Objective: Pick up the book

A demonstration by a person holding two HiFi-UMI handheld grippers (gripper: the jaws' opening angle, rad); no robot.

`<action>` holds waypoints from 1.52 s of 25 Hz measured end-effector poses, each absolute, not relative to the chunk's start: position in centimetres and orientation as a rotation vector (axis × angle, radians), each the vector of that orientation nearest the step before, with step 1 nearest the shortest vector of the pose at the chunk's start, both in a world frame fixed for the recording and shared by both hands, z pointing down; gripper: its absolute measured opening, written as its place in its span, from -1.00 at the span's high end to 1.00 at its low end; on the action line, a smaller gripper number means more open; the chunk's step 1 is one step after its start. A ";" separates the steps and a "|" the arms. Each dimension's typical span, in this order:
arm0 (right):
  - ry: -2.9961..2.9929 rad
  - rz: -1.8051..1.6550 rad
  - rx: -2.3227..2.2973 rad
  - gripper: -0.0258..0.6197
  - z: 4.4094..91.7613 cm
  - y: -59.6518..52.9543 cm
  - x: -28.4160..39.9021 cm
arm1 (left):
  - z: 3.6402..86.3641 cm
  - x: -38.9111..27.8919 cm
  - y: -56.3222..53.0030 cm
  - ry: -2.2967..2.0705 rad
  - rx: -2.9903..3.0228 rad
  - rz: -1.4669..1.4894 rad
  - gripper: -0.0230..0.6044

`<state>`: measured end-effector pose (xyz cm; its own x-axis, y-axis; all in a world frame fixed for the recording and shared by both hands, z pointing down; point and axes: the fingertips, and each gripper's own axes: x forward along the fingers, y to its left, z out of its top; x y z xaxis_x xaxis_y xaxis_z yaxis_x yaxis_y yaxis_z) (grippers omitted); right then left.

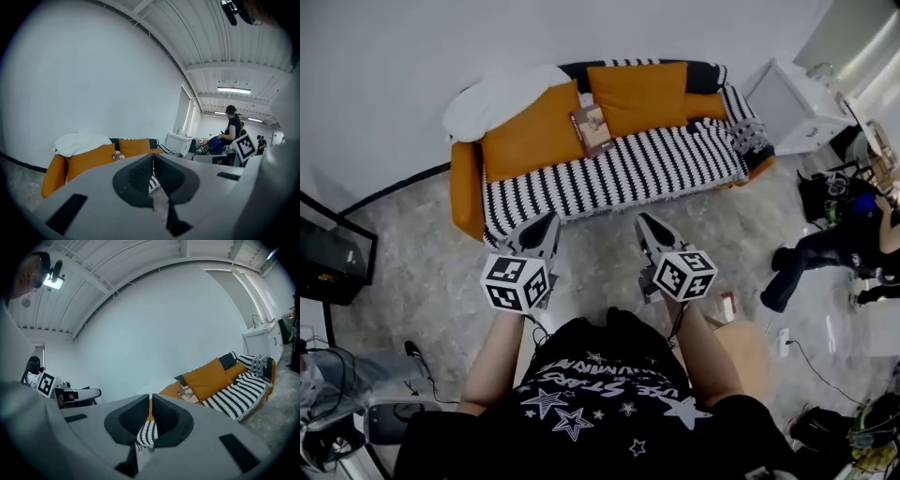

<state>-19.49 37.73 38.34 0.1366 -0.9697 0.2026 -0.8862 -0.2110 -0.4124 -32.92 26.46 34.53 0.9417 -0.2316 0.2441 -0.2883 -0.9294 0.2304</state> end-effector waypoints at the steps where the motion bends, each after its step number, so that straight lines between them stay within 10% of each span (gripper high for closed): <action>1: 1.830 -0.630 -2.216 0.81 38.2 37.8 -19.6 | 34.6 -33.2 26.4 -0.388 2.835 0.309 0.89; 38: 1.697 -0.774 -2.184 0.81 42.7 30.6 -8.0 | 38.5 -25.4 18.6 -0.391 2.756 0.386 0.89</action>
<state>-7.98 30.64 42.70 0.1718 -0.9542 0.2450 -0.8109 -0.2782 -0.5148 -25.41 18.64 38.46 0.9255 -0.2209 0.3076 -0.3104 -0.9079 0.2818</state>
